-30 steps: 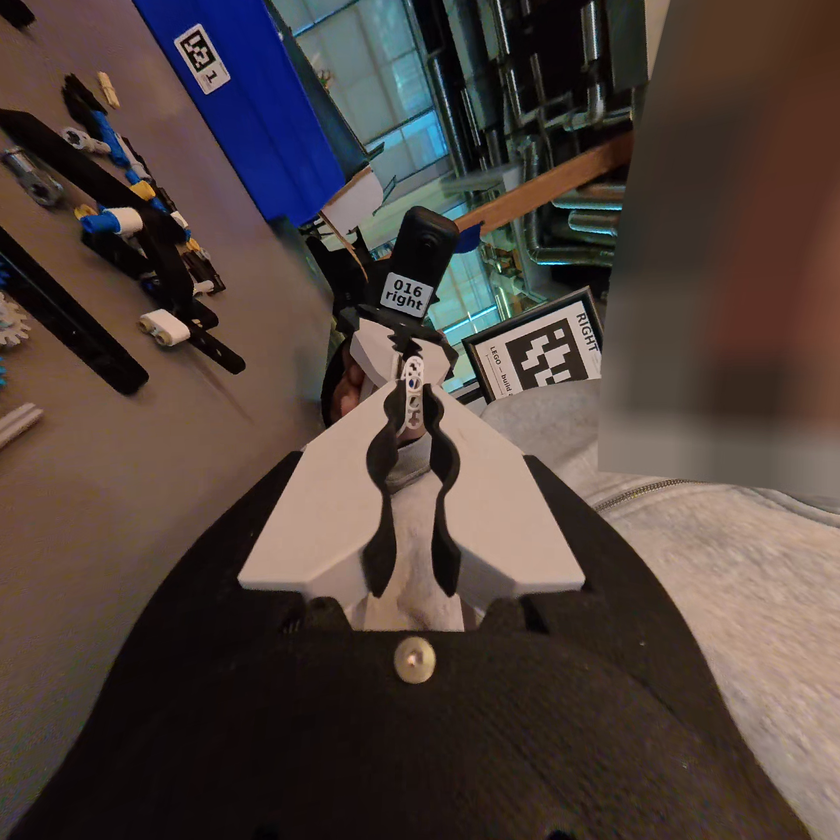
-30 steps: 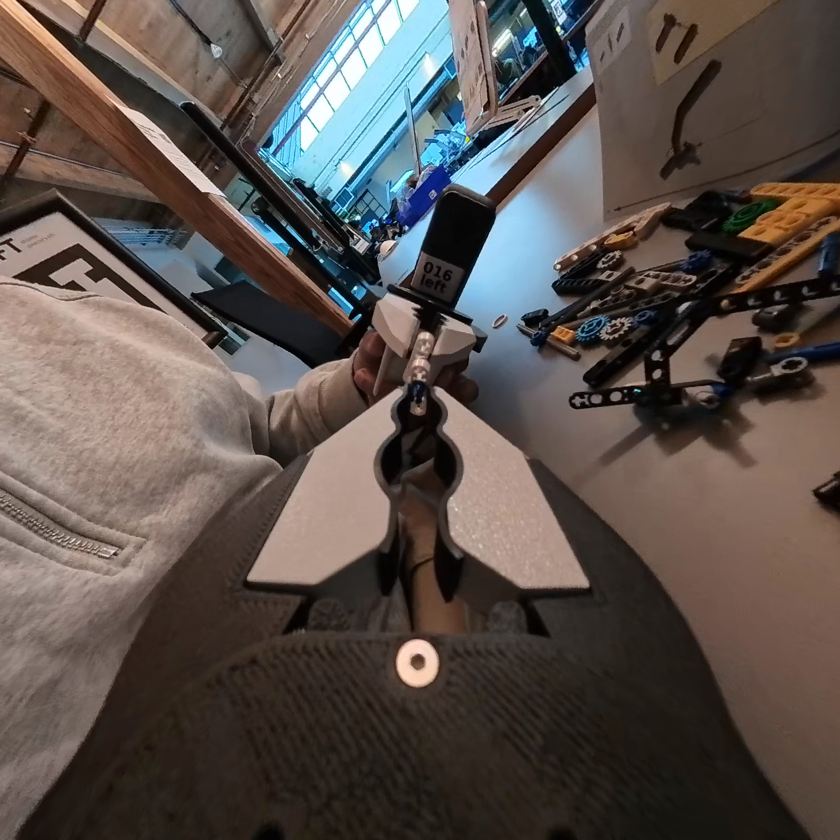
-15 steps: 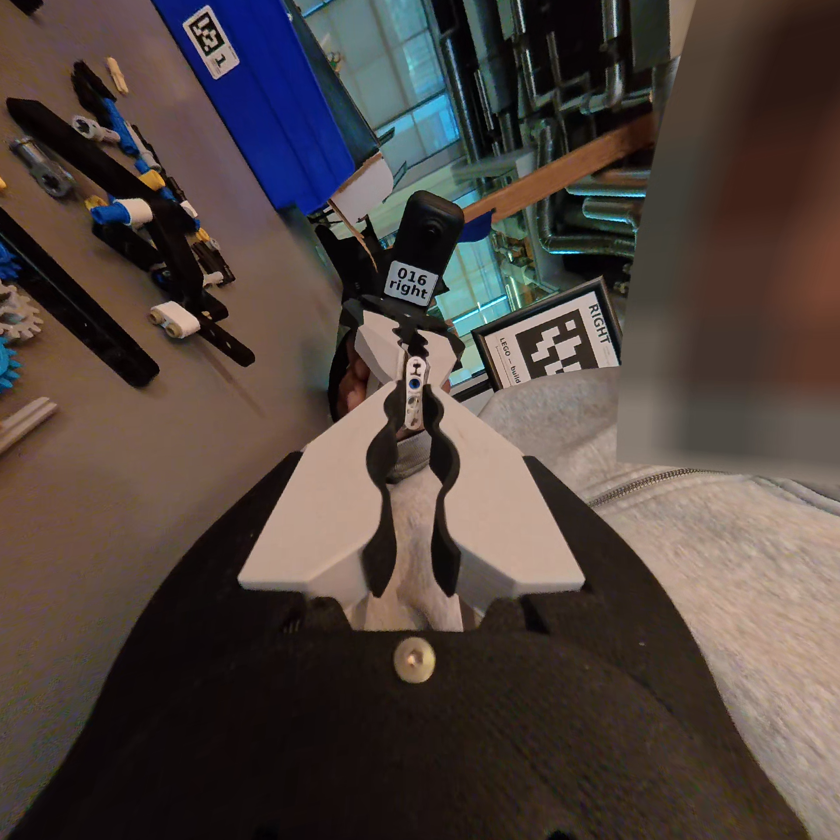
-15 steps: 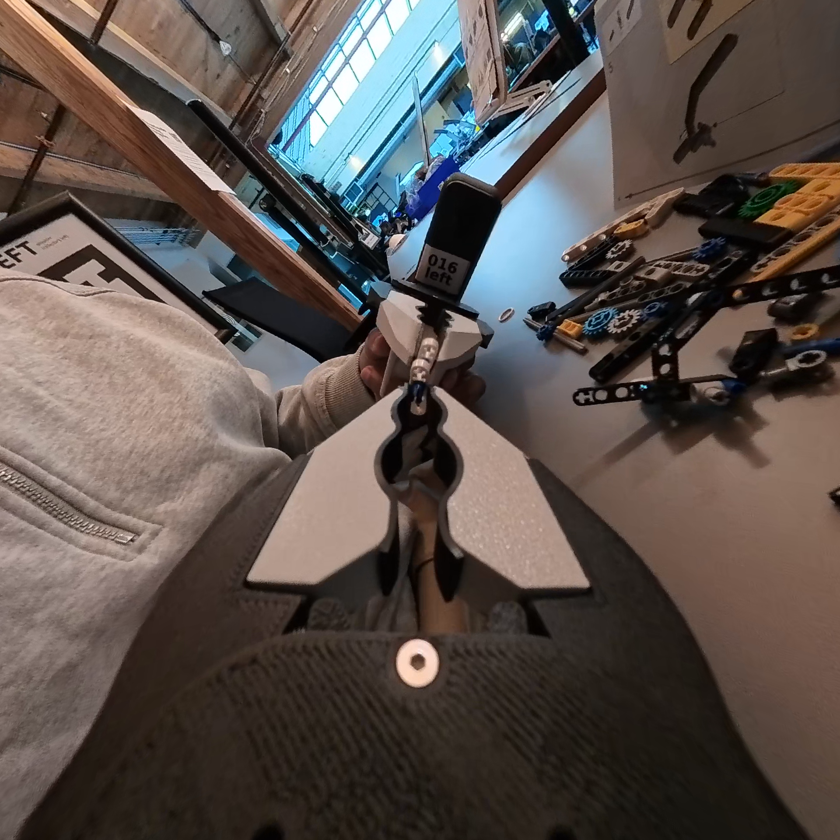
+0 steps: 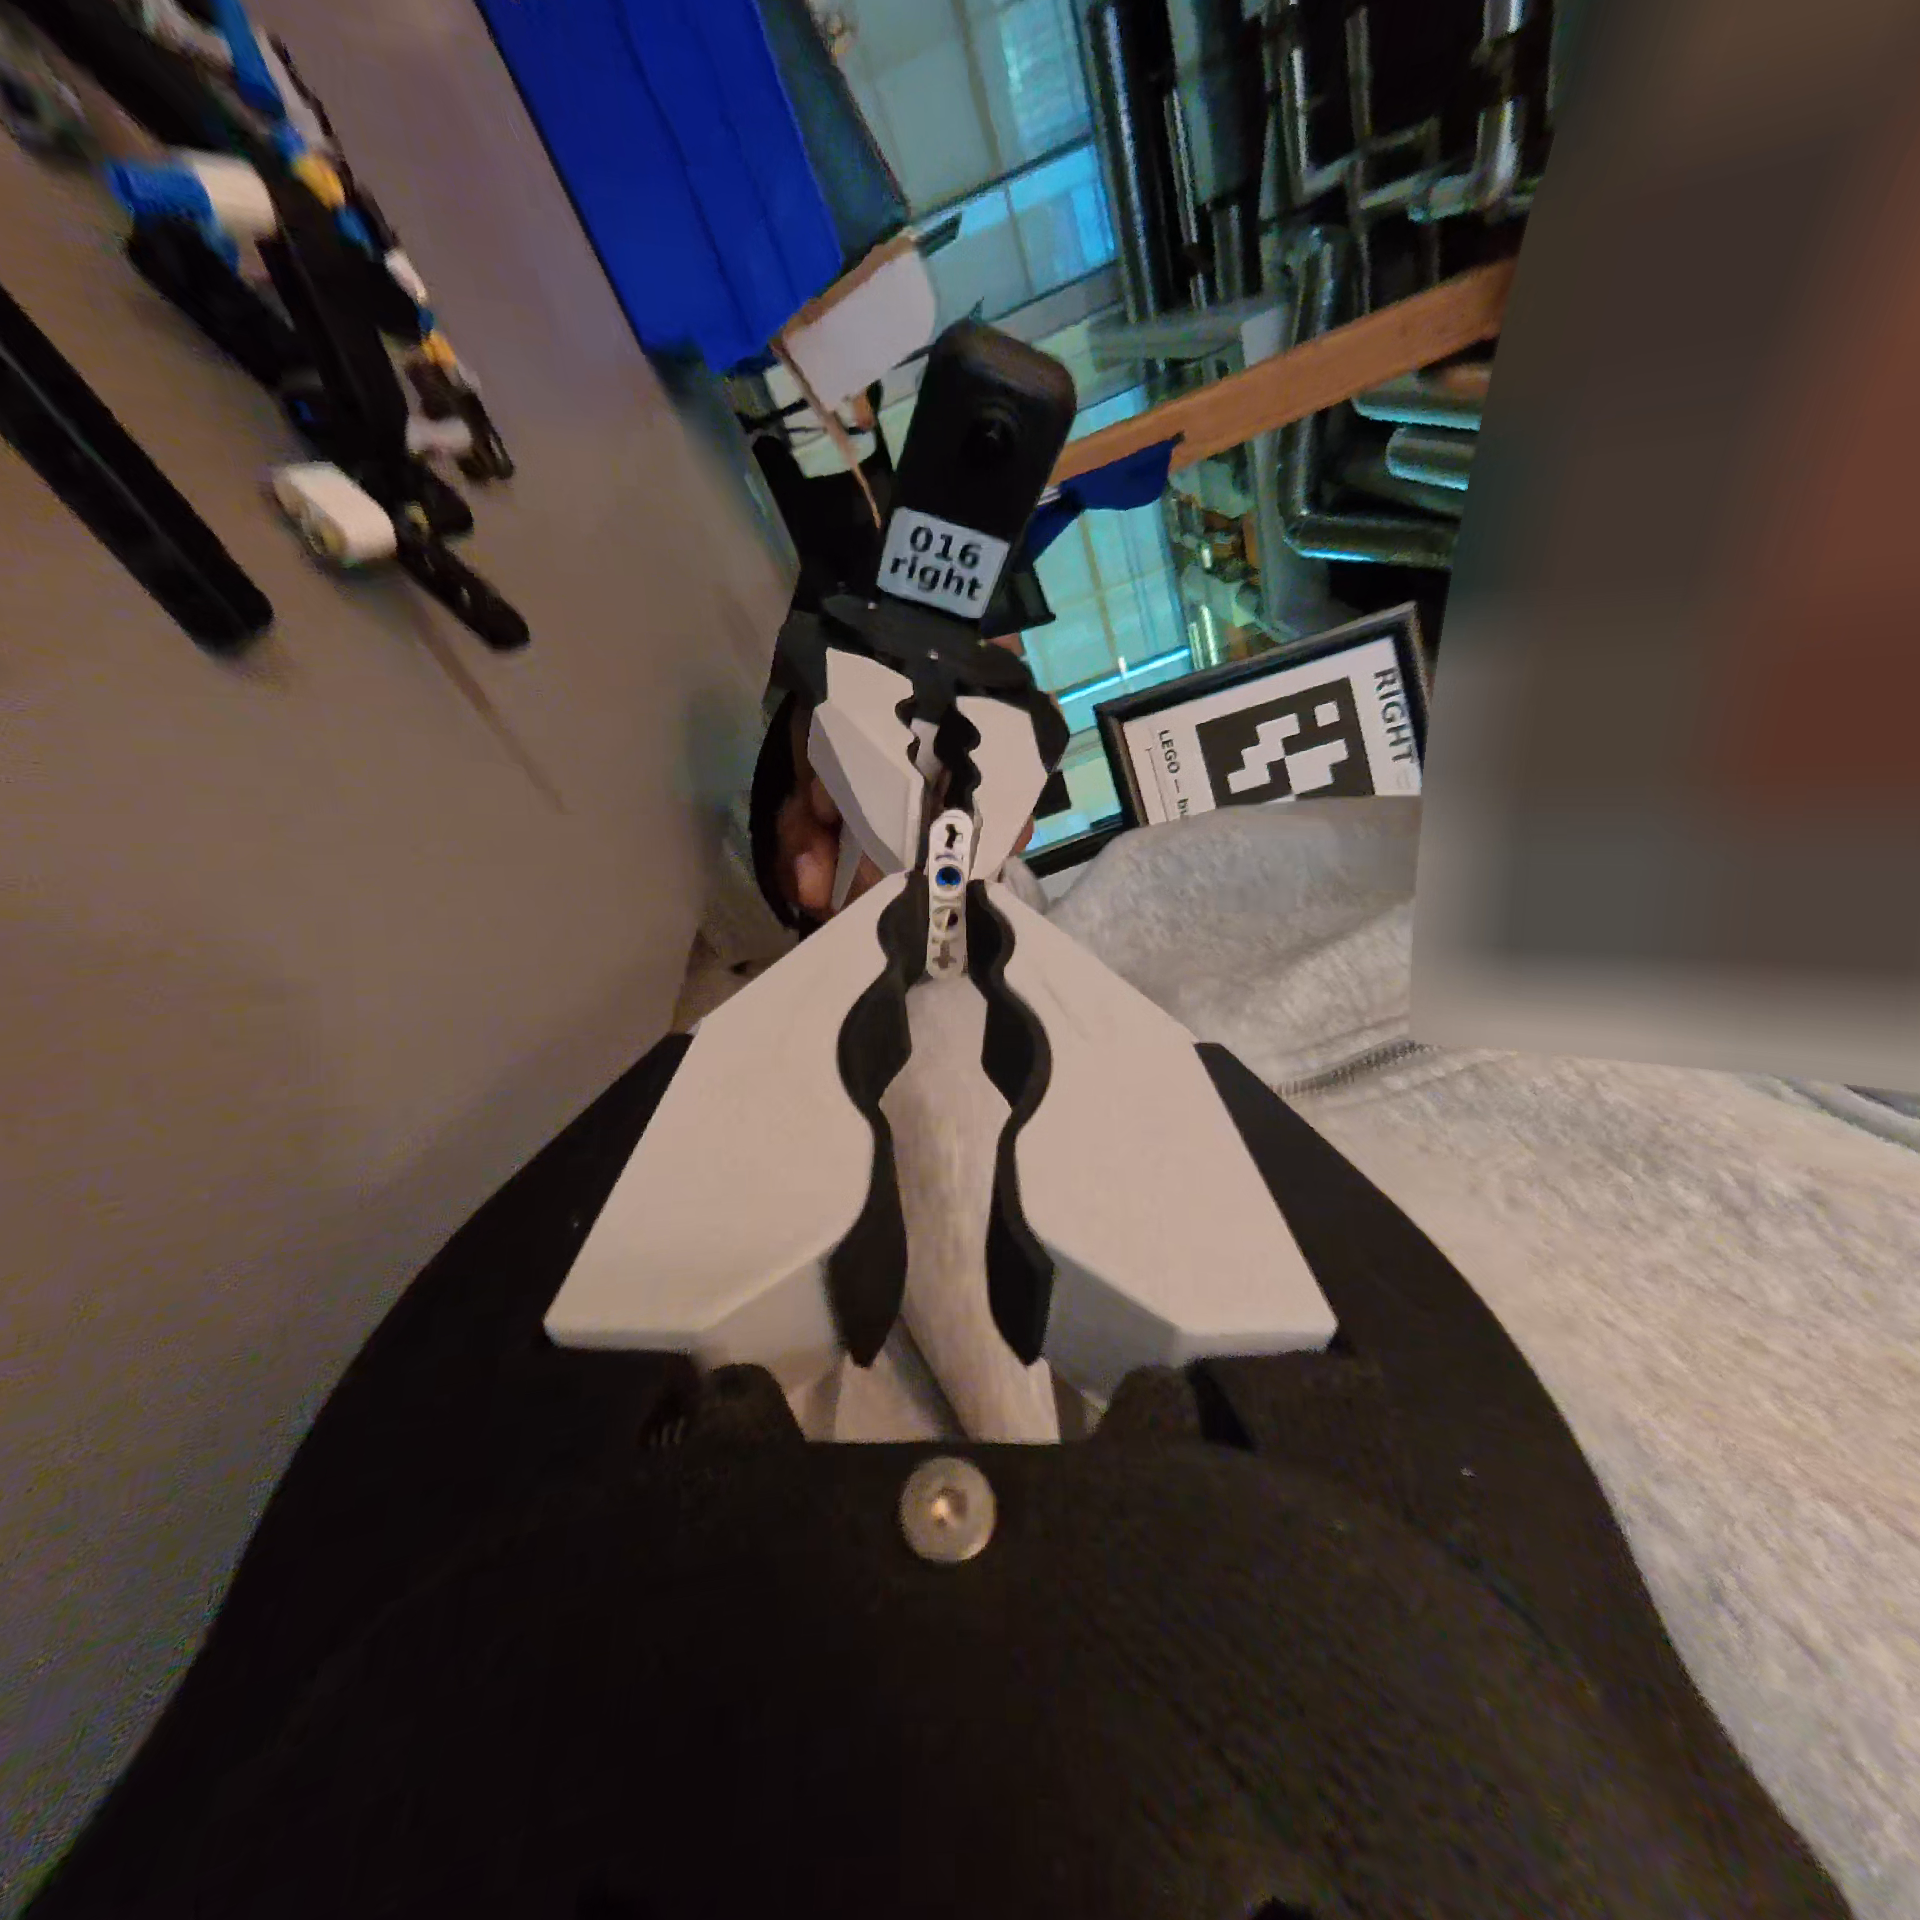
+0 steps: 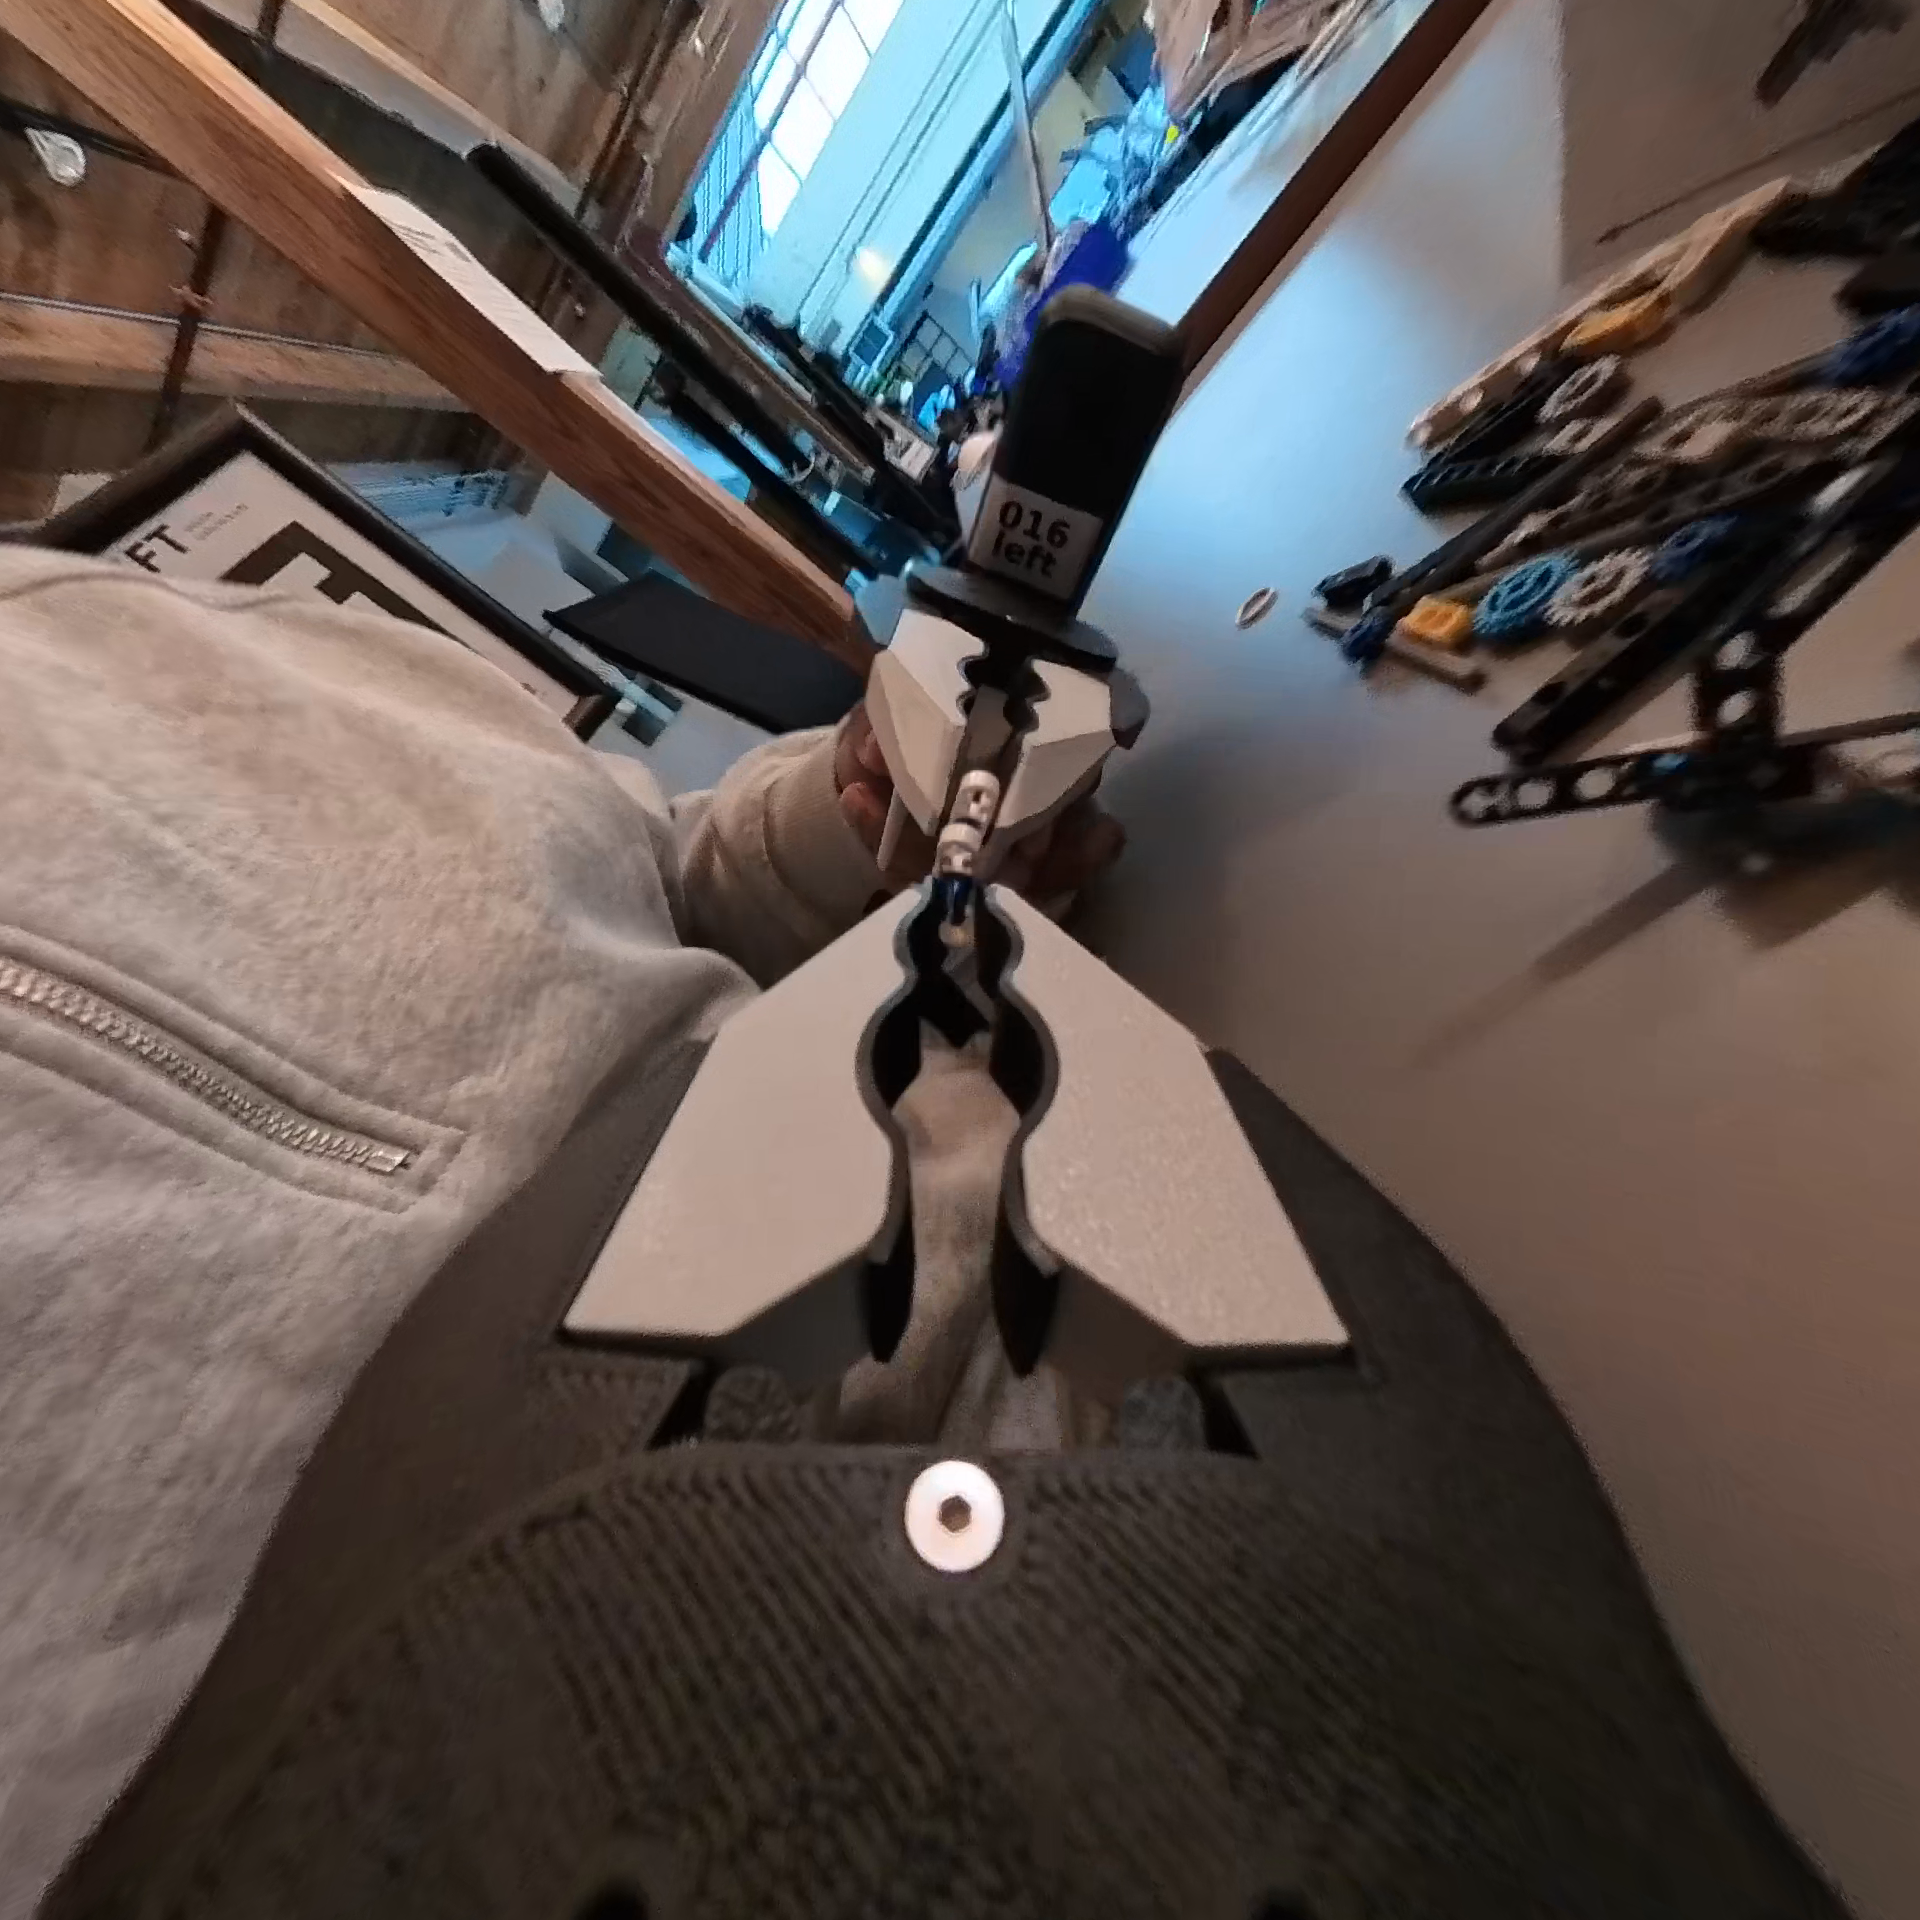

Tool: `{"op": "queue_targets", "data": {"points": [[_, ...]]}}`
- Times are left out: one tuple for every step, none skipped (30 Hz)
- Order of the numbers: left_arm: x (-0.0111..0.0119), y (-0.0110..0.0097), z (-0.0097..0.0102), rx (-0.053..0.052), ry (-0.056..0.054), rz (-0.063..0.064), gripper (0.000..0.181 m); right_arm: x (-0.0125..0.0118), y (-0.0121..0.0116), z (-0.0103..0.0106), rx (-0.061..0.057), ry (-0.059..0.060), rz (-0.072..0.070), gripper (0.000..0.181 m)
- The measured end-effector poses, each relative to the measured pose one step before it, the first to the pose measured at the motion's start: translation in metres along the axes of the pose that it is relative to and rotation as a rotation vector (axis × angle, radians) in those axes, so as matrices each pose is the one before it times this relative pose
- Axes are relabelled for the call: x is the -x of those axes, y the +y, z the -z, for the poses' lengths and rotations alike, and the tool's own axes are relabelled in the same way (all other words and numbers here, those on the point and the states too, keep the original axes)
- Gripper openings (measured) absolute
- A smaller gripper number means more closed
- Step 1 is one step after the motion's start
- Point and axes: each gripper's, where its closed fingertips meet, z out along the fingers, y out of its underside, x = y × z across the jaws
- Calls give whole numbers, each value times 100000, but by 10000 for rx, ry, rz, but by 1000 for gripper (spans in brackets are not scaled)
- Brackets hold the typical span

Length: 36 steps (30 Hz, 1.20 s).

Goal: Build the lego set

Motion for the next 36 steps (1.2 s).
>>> {"op": "queue_targets", "data": {"points": [[-31,836,62,103,-200,50,5,313,743,-98,282,-37,-94,4],[-75,943,16,101,-190,76,5,388,843,-84,271,-48,-82,4],[-136,975,-38,78,-118,135,5,462,862,-85,222,-89,-120,4],[-200,955,-96,67,-33,164,5,523,830,-60,180,-156,-183,4],[-165,807,-92,21,-24,140,5,481,727,-43,124,-150,-219,4],[-110,690,-129,31,-32,89,5,379,635,-13,114,-110,-206,4],[-84,517,-141,39,-32,49,5,284,506,16,109,-68,-157,5],[-127,368,-135,80,12,6,5,244,324,52,90,-52,-104,5],[-88,172,-100,64,39,-1,5,162,160,38,56,-13,-44,4],[-10,-12,-70,11,6,-16,5,42,30,47,39,50,4,5],[-9,-44,-68,-5,26,-10,5,-4,-54,48,26,31,-7,5],[-27,-54,-38,-19,33,13,5,7,-69,46,20,3,-57,4],[18,29,-25,21,-13,30,5,-19,-1,11,35,31,-61,5],[68,166,3,87,-62,-21,5,-32,149,-45,96,69,-52,5],[49,288,-11,161,-72,-71,5,18,259,-68,188,59,-39,5],[-31,217,20,108,-25,-39,5,64,180,-78,132,63,3,4],[-65,124,38,55,5,2,5,92,91,-78,73,47,-30,4],[-51,158,43,88,-8,-31,5,103,109,-85,80,12,-83,4],[-59,246,27,155,-41,-103,5,125,167,-105,123,-27,-111,4],[-11,292,20,200,-83,-144,5,88,213,-116,152,-7,-103,4],[-13,240,39,177,-80,-154,5,75,188,-130,143,11,-47,4],[-19,222,17,180,-76,-149,5,55,169,-105,163,25,-17,4],[-64,175,16,148,-48,-156,5,95,112,-88,175,17,0,4],[-50,57,33,85,-37,-116,5,60,25,-73,128,45,39,4],[-57,-5,70,26,-5,-62,5,50,-59,-50,60,55,42,4],[-112,62,34,65,65,-16,5,96,7,-74,83,-5,18,4],[-53,132,-6,68,30,-28,5,54,79,-96,101,6,5,4],[-82,198,-124,86,35,-53,4,60,144,-162,125,-14,-13,4],[-67,247,-148,117,22,-44,4,77,246,-190,202,-34,-24,4],[129,27,30,-21,-63,-38,4,-87,71,-42,82,76,0,4],[-3,-161,77,-140,54,105,4,-38,-151,31,-55,52,4,4],[-107,-96,47,-76,136,151,4,73,-140,12,-48,-49,-29,4],[21,61,16,23,-1,-43,4,-3,25,-43,35,-26,-25,4],[77,91,-7,60,-73,-112,4,-62,71,-47,44,15,6,4],[-24,28,17,34,-4,-55,4,4,19,-43,-3,-34,-24,4],[-30,-25,30,8,39,6,4,43,-27,-13,-18,-55,-33,4]]}}
